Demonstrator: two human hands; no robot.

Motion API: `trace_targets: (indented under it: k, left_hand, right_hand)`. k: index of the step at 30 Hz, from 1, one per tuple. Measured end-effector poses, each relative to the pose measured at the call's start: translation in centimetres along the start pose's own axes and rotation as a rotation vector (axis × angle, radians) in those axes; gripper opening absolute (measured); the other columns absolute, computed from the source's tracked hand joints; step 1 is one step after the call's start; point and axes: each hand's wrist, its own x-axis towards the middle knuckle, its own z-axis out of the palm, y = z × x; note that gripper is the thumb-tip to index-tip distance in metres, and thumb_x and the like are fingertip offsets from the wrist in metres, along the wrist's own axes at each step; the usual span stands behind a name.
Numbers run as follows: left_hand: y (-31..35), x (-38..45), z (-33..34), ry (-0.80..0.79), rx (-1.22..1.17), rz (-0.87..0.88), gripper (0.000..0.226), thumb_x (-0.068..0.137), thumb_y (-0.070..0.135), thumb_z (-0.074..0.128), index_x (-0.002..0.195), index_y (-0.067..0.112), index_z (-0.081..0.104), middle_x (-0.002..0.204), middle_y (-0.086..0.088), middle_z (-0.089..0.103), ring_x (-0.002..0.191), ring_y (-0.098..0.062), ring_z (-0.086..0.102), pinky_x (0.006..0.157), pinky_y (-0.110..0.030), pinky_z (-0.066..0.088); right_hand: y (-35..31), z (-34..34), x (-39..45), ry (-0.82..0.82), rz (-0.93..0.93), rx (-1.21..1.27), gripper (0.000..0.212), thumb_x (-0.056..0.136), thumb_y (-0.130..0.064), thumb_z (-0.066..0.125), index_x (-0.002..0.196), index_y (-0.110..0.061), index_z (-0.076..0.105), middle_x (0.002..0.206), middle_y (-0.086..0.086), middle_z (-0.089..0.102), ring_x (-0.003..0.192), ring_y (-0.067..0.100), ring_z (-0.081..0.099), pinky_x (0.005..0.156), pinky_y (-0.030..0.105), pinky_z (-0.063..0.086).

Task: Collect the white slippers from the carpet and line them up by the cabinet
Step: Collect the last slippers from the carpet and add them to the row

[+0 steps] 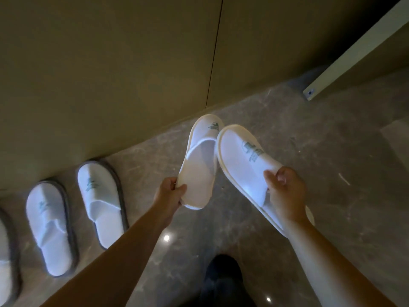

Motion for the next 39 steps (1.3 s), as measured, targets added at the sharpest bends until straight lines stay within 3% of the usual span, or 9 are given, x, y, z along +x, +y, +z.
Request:
trace_targets:
  k: [5,14,17,22,27,30,32,35,39]
  left_hand:
    - [-5.5,7.0,2.7,-0.018,-0.033,0.039,0.016,0.085,-0.001,0.048,0.082,0.015,0.047,0.084,-0.008,0.05,0.07,-0.018,0.047,0.062,-0.03,0.039]
    - [-7.5,9.5,6.0,-0.032,0.242,0.178,0.054,0.083,0.023,0.059,0.13,0.008,0.038,0.136,-0.013,0.044,0.119,-0.03,0.047,0.095,-0.038,0.039]
    - [-7.4,7.1,5.8,-0.136,0.22,0.23,0.056,0.083,0.028,0.058,0.131,0.008,0.038,0.137,-0.012,0.046,0.118,-0.024,0.049,0.099,-0.04,0.041]
    - [-6.3,3.9,5.2,-0.361,-0.135,0.12,0.026,0.086,0.017,0.053,0.112,0.014,0.051,0.099,-0.004,0.065,0.083,-0.016,0.064,0.079,-0.035,0.053]
    - [-4.3,4.2,3.4,-0.267,-0.214,0.119,0.01,0.086,0.008,0.052,0.096,0.01,0.054,0.088,-0.008,0.065,0.066,-0.014,0.067,0.051,-0.024,0.056]
    - [-3.7,4.6,1.4,-0.156,-0.215,0.113,0.026,0.086,0.007,0.052,0.111,0.002,0.048,0.097,-0.012,0.062,0.073,-0.018,0.063,0.052,-0.024,0.057]
    - [-3.6,5.1,-0.3,-0.133,-0.212,0.122,0.019,0.086,0.007,0.051,0.105,0.005,0.051,0.091,-0.009,0.063,0.068,-0.014,0.065,0.053,-0.026,0.058]
    - [-3.6,5.6,-2.7,-0.139,-0.197,0.14,0.011,0.087,0.006,0.05,0.085,0.017,0.053,0.081,-0.003,0.063,0.053,-0.006,0.066,0.052,-0.025,0.057]
    - [-4.0,6.1,-5.5,-0.09,-0.216,0.138,0.02,0.088,0.012,0.05,0.108,0.007,0.051,0.099,-0.012,0.062,0.072,-0.017,0.065,0.06,-0.029,0.059]
  right_hand:
    - [6.0,4.5,1.5,0.006,0.049,0.089,0.034,0.082,-0.011,0.058,0.055,-0.02,0.041,0.074,0.012,0.052,0.075,0.031,0.053,0.079,0.048,0.048]
    - [8.6,6.0,1.2,-0.01,-0.013,0.123,0.033,0.082,-0.012,0.059,0.055,-0.021,0.042,0.06,-0.008,0.047,0.06,0.011,0.047,0.055,0.003,0.036]
    - [7.8,6.4,0.0,-0.051,0.022,0.176,0.019,0.081,-0.011,0.06,0.065,-0.011,0.049,0.062,-0.005,0.05,0.065,0.015,0.05,0.07,0.028,0.047]
    - [5.7,7.4,-0.9,-0.153,-0.052,0.27,0.011,0.081,-0.007,0.06,0.071,-0.008,0.054,0.067,0.005,0.056,0.065,0.015,0.051,0.063,0.025,0.044]
    - [4.3,8.6,-0.7,-0.223,-0.081,0.299,0.02,0.079,-0.011,0.063,0.065,-0.019,0.051,0.063,-0.003,0.055,0.065,0.01,0.052,0.066,0.025,0.043]
    - [4.8,8.3,-0.9,-0.154,-0.217,0.146,0.015,0.074,-0.017,0.07,0.073,-0.021,0.055,0.072,-0.008,0.058,0.067,-0.002,0.054,0.064,0.007,0.039]
    - [5.7,8.6,-0.5,-0.143,-0.259,-0.026,0.025,0.069,-0.016,0.073,0.089,-0.01,0.06,0.089,0.005,0.062,0.081,0.013,0.057,0.076,0.021,0.042]
    - [6.8,10.5,-0.4,-0.413,-0.007,0.02,0.04,0.073,-0.012,0.071,0.109,-0.002,0.055,0.105,0.014,0.06,0.095,0.022,0.053,0.083,0.03,0.042]
    - [7.3,14.3,-1.6,-0.646,0.053,0.048,0.011,0.079,-0.006,0.061,0.087,0.002,0.06,0.081,0.013,0.059,0.078,0.022,0.052,0.062,0.027,0.039]
